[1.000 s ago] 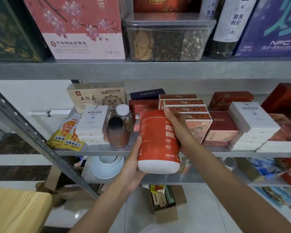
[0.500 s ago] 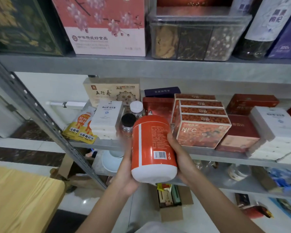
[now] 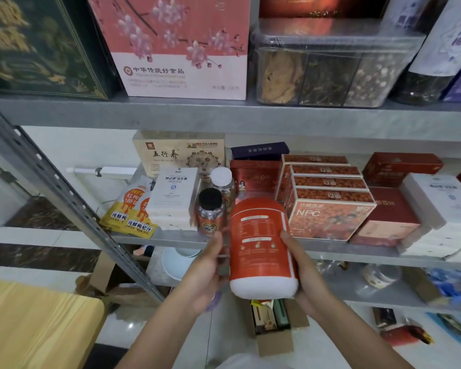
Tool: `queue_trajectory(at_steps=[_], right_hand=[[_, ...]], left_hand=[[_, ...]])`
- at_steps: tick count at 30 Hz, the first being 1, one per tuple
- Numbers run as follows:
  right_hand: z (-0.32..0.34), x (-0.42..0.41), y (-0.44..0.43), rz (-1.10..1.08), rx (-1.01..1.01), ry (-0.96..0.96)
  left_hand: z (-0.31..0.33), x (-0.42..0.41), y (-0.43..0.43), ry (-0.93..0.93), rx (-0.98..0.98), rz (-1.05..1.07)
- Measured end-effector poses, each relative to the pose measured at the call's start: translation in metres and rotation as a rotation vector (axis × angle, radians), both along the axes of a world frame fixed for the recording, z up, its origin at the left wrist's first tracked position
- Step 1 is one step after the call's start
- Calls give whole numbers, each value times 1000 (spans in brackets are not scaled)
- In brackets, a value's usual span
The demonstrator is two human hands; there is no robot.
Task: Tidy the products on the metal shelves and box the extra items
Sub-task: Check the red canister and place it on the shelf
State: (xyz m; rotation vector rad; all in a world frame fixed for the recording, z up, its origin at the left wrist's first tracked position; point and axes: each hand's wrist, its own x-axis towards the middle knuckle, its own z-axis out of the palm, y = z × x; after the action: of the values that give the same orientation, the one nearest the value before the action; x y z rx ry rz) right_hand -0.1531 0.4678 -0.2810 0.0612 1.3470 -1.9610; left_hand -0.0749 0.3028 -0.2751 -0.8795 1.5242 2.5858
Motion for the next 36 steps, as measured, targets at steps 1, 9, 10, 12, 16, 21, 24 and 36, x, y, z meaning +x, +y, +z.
queue_trajectory(at_steps=[1,9,10,12,16,21,24,36], right_hand=[[0,-1,2,-13,-59,-47],[-7,9,1,202,-422,-462],[-7,9,-1,215,-416,-494],[-6,10,-2,259,-425,-553],[5,1,-16,276,-58,-416],[7,-8,19,241,-84,-87],[22,-13,21,314,-39,99],[13,10,7,428,-718,-653]], left_hand=[[2,0,-5,32,-3,10],[7,-8,-12,30,310,-263],[8,-9,-17,52,309,-288],[10,-10,-24,105,312,-272],[11,-13,-20,71,197,-165],[28,-23,-25,-82,-203,-25],[37,-26,-32,-97,-322,-29],[29,0,-45,453,-96,-253]])
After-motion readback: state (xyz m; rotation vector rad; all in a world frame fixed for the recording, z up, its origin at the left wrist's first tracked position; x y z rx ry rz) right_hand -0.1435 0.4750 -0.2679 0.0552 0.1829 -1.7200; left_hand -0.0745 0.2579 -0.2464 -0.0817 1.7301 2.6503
